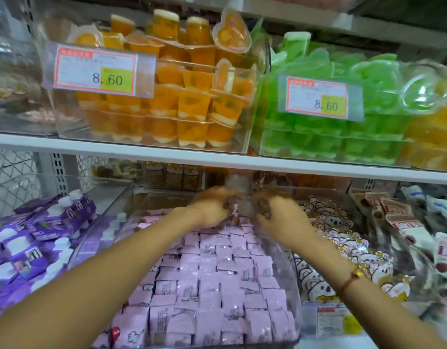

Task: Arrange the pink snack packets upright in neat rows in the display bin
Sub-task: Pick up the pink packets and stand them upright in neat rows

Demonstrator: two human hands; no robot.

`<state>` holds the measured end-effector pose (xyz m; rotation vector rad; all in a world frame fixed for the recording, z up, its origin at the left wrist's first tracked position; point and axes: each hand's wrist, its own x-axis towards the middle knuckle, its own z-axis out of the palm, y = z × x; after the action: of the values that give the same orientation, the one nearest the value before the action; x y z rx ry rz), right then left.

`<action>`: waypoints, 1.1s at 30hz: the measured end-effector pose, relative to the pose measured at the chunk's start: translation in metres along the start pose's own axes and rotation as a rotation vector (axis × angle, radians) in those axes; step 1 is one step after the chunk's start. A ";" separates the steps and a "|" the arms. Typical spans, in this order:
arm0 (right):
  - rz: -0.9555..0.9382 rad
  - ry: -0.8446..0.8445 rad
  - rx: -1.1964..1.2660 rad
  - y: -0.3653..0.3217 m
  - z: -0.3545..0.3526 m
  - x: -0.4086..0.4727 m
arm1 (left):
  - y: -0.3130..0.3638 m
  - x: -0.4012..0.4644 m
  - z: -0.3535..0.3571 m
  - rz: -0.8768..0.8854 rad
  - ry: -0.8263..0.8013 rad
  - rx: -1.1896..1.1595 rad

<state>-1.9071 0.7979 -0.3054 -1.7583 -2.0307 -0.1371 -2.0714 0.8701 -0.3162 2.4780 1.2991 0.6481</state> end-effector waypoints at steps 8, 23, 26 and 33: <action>0.137 0.110 0.335 0.015 0.005 -0.042 | 0.006 0.025 0.020 0.035 -0.095 0.509; 0.123 0.146 0.428 0.023 0.015 -0.044 | 0.000 0.029 0.038 0.096 0.129 0.580; 0.118 0.128 0.422 0.023 0.014 -0.041 | -0.003 0.027 0.026 0.049 0.225 0.312; 0.067 -0.006 0.165 0.019 0.010 0.009 | 0.000 0.013 0.020 0.011 0.137 0.219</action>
<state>-1.8920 0.8132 -0.3149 -1.7226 -1.9256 0.0550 -2.0546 0.8805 -0.3297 2.6557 1.4793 0.7246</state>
